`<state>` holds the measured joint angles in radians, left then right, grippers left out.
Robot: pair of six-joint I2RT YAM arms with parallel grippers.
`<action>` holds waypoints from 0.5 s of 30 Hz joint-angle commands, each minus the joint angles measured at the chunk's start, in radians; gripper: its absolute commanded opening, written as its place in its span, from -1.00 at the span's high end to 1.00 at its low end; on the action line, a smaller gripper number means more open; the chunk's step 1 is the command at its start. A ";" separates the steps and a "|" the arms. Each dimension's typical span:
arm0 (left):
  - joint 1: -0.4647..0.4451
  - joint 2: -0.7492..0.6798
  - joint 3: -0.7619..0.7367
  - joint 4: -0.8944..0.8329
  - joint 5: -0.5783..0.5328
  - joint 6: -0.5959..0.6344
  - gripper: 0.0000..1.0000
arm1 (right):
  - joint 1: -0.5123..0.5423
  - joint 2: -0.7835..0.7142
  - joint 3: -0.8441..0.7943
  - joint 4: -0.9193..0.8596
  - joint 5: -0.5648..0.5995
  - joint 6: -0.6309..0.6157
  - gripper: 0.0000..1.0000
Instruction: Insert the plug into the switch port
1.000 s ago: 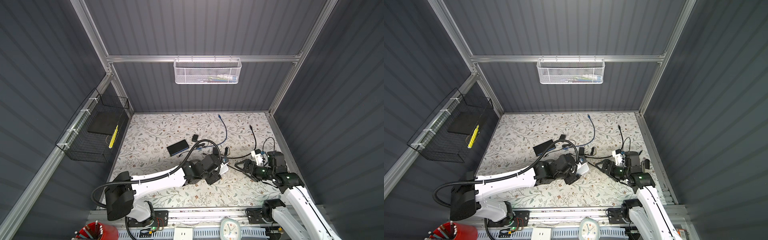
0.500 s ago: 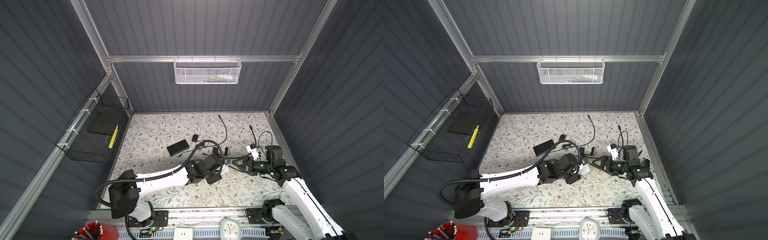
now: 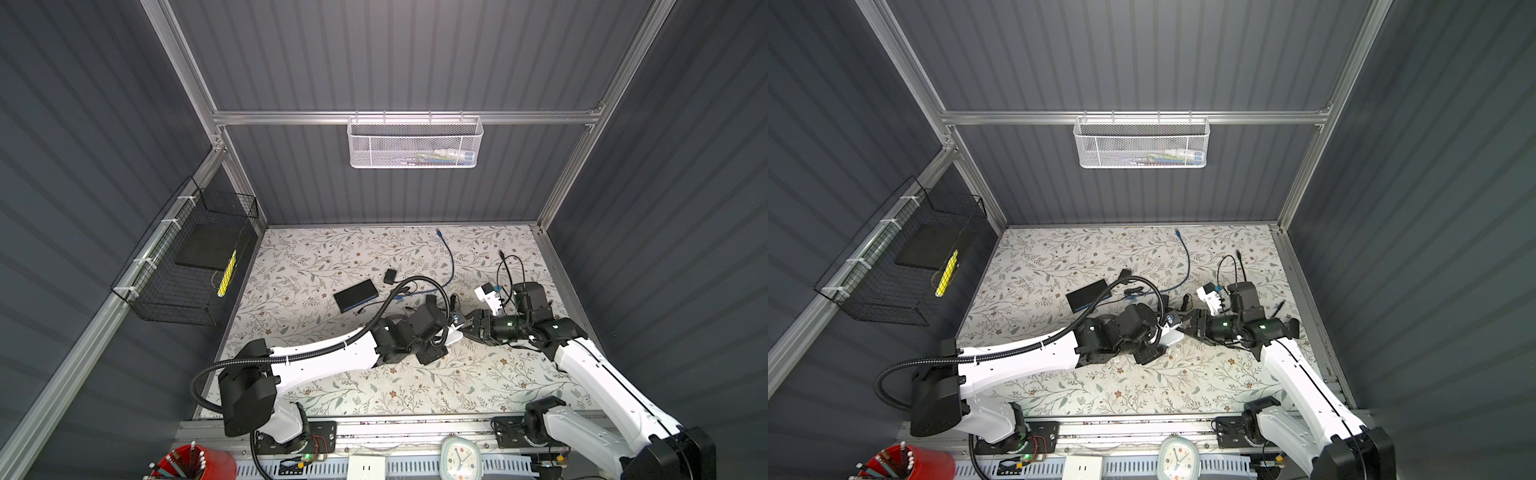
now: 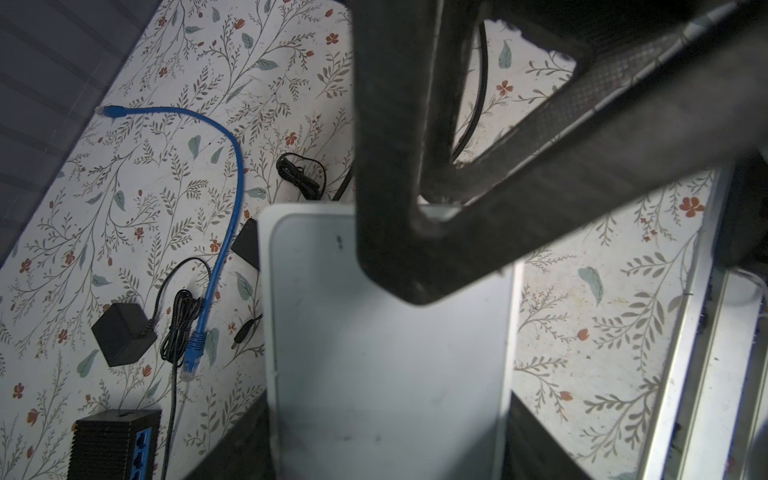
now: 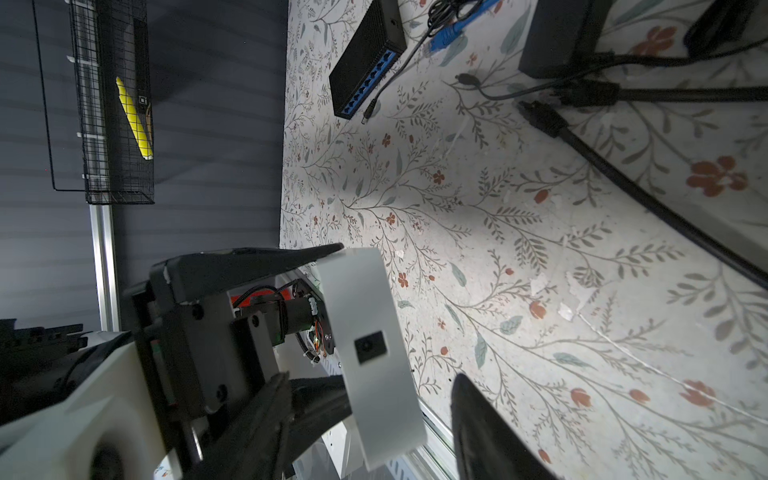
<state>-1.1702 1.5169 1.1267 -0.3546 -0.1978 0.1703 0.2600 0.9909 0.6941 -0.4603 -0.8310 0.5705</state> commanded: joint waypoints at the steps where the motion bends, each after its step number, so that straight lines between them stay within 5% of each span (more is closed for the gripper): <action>1: -0.005 0.014 0.034 0.002 0.014 0.021 0.14 | 0.010 0.033 0.025 0.022 -0.004 -0.022 -0.14; 15: -0.005 0.025 0.046 0.001 0.020 0.026 0.14 | 0.035 0.099 0.020 0.100 -0.066 -0.033 0.13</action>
<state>-1.1702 1.5284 1.1397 -0.3550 -0.1978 0.1844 0.2897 1.0786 0.7017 -0.4107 -0.8539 0.5476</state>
